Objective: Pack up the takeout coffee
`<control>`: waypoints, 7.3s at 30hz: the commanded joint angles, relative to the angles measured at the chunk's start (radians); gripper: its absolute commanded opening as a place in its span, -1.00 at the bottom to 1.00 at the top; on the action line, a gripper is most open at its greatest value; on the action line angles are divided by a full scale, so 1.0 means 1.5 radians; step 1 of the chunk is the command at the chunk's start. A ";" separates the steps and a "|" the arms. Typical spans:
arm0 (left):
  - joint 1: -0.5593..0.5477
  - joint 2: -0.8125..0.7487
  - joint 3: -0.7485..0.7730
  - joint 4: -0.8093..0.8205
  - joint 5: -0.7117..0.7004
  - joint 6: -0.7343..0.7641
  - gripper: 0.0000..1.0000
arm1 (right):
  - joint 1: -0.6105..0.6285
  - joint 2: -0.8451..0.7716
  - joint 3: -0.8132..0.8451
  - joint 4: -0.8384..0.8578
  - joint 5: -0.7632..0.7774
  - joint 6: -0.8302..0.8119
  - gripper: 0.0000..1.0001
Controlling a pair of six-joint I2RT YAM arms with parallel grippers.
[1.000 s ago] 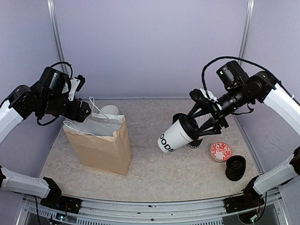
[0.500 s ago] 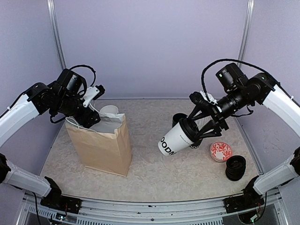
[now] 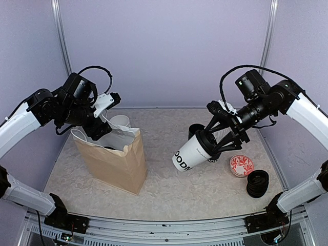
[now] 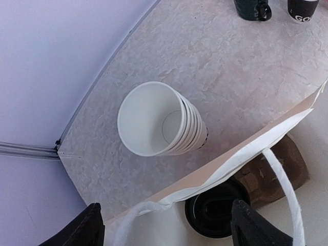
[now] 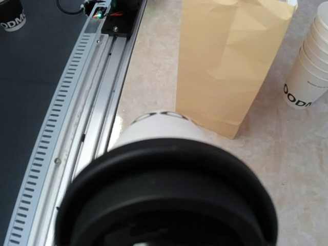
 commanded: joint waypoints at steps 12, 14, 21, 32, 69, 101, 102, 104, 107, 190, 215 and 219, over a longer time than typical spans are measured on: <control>-0.005 0.050 -0.014 0.056 -0.017 0.095 0.55 | -0.003 -0.017 -0.021 0.004 -0.024 -0.007 0.09; -0.012 0.057 -0.003 0.046 -0.006 0.095 0.43 | -0.003 -0.018 -0.023 0.004 -0.024 -0.008 0.09; -0.046 0.088 0.047 -0.015 0.011 0.066 -0.18 | -0.003 -0.021 -0.026 0.004 -0.020 -0.013 0.08; -0.114 0.130 0.109 -0.089 0.054 -0.039 -0.85 | -0.003 -0.006 0.054 0.014 0.044 0.014 0.02; -0.203 0.279 0.349 -0.124 0.185 -0.306 -1.00 | 0.165 0.149 0.323 -0.099 0.248 -0.081 -0.03; -0.248 0.236 0.336 -0.024 0.236 -0.349 -0.49 | 0.439 0.220 0.324 -0.148 0.672 0.015 -0.11; -0.248 0.231 0.336 -0.020 0.236 -0.344 -0.48 | 0.439 0.227 0.331 -0.148 0.680 0.012 -0.12; -0.248 0.215 0.333 -0.012 0.233 -0.337 -0.46 | 0.439 0.244 0.345 -0.147 0.697 0.003 -0.13; -0.247 0.193 0.320 -0.002 0.226 -0.330 -0.43 | 0.439 0.266 0.358 -0.144 0.715 -0.002 -0.17; -0.199 0.007 -0.047 0.347 0.448 -0.184 0.32 | 0.479 0.012 -0.107 0.158 0.753 -0.040 -0.27; -0.262 0.152 0.046 0.336 0.467 -0.123 0.02 | 0.478 0.024 -0.104 0.155 0.755 -0.032 -0.26; -0.264 0.176 0.071 0.351 0.475 -0.135 -0.27 | 0.478 0.025 -0.103 0.156 0.755 -0.034 -0.25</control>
